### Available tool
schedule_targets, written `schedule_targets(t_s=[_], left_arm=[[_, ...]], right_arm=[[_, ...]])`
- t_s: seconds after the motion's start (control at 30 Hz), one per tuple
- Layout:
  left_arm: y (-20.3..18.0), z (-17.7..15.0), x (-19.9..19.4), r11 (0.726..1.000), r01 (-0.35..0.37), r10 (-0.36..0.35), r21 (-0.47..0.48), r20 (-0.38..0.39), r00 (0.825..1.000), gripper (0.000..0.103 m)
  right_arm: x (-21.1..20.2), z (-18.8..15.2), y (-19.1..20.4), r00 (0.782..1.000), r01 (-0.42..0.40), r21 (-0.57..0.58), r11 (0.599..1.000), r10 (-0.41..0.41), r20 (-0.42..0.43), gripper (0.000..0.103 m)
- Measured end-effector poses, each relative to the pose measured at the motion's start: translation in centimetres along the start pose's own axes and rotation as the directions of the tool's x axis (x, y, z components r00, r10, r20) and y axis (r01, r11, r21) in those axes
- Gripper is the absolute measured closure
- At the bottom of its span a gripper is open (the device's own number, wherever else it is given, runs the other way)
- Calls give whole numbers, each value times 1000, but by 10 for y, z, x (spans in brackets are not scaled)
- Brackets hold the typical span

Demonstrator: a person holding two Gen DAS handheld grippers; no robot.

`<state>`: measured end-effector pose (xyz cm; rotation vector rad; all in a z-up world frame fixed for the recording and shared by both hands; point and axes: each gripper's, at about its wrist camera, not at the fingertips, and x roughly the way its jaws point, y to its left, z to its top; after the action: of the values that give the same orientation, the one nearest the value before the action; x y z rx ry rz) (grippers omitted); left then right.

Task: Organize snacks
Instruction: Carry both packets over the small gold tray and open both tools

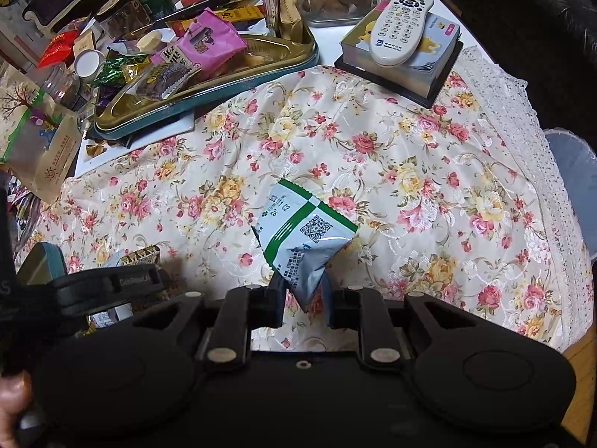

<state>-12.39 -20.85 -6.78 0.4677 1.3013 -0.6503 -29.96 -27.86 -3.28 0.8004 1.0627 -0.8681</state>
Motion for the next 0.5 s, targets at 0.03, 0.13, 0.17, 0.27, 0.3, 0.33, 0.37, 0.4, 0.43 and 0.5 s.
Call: schedule_targets(t_s=[0.03, 0.13, 0.17, 0.27, 0.3, 0.33, 0.37, 0.4, 0.43, 0.5], left_arm=[[2, -1, -3, 1000, 0, 0, 2, 2, 1000, 63], [10, -5, -11, 1000, 3, -3, 7, 15, 1000, 63], [15, -5, -13, 1000, 2, -3, 7, 22, 1000, 63], [27, -5, -27, 1000, -6, 5, 8, 50, 999, 63], [32, -4, -30, 1000, -14, 13, 7, 60, 998, 63], [36, -4, -35, 1000, -21, 20, 6, 70, 997, 63], [41, -3, -39, 1000, -26, 26, 1, 80, 996, 63], [46, -1, -43, 1000, -30, 30, -5, 89, 996, 63], [52, 0, -47, 999, -30, 31, -12, 95, 995, 63], [64, 3, -55, 999, -25, 28, -30, 105, 994, 63]], right_arm=[[0, 0, 1, 1000, -2, -1, 1000, 2, -1, 81], [-1, 1, 4, 1000, -2, 3, 1000, 2, 1, 81], [-1, 2, 5, 1000, -5, 3, 1000, 5, 0, 81], [-2, 5, 8, 999, -36, 15, 999, 36, -4, 81], [-3, 6, 9, 998, -56, 22, 998, 56, -7, 81], [-4, 7, 10, 997, -80, 30, 996, 81, -9, 81], [-5, 8, 11, 994, -104, 37, 994, 104, -11, 81], [-6, 9, 12, 992, -128, 42, 991, 129, -11, 81], [-7, 10, 15, 988, -151, 44, 988, 151, -9, 81], [-10, 12, 21, 983, -181, 43, 983, 181, -2, 81]])
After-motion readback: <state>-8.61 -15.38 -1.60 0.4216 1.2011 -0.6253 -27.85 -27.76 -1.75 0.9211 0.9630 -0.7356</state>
